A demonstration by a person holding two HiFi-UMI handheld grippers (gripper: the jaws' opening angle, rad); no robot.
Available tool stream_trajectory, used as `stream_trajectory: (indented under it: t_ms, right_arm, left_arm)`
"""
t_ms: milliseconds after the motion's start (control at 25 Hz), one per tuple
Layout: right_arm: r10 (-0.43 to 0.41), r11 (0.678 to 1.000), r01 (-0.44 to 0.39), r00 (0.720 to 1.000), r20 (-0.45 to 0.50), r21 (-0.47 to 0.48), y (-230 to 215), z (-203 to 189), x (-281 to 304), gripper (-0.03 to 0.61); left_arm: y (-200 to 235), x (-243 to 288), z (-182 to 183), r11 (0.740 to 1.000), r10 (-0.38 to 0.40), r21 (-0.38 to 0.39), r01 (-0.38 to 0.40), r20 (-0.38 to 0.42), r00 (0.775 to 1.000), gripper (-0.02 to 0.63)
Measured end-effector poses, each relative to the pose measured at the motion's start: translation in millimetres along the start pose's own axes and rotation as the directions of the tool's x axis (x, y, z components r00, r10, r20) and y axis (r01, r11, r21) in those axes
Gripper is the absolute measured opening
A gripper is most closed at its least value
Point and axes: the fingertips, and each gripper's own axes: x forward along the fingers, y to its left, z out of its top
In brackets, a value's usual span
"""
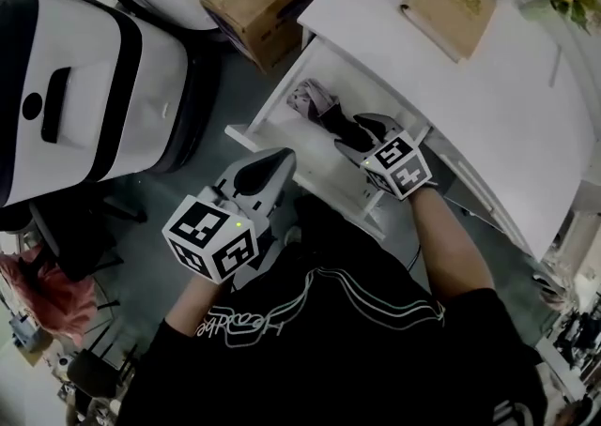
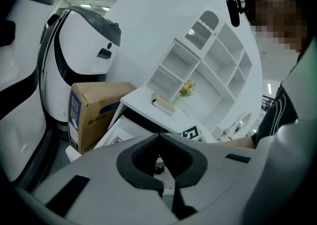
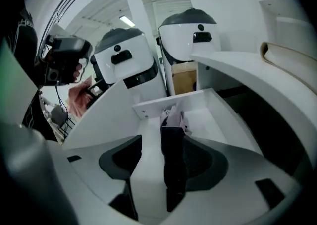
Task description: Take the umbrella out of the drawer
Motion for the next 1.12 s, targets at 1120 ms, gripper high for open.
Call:
stream_trajectory:
  t_ms: [1120]
  right_arm:
    - [-0.119, 0.988, 0.081, 0.941, -0.315, -0.132, -35.4, -62.4, 98.3, 0.241]
  left_arm:
    - [44.5, -10.6, -9.0, 0.994, 0.032, -0.110, -0.026, 0.053, 0.998, 0.017]
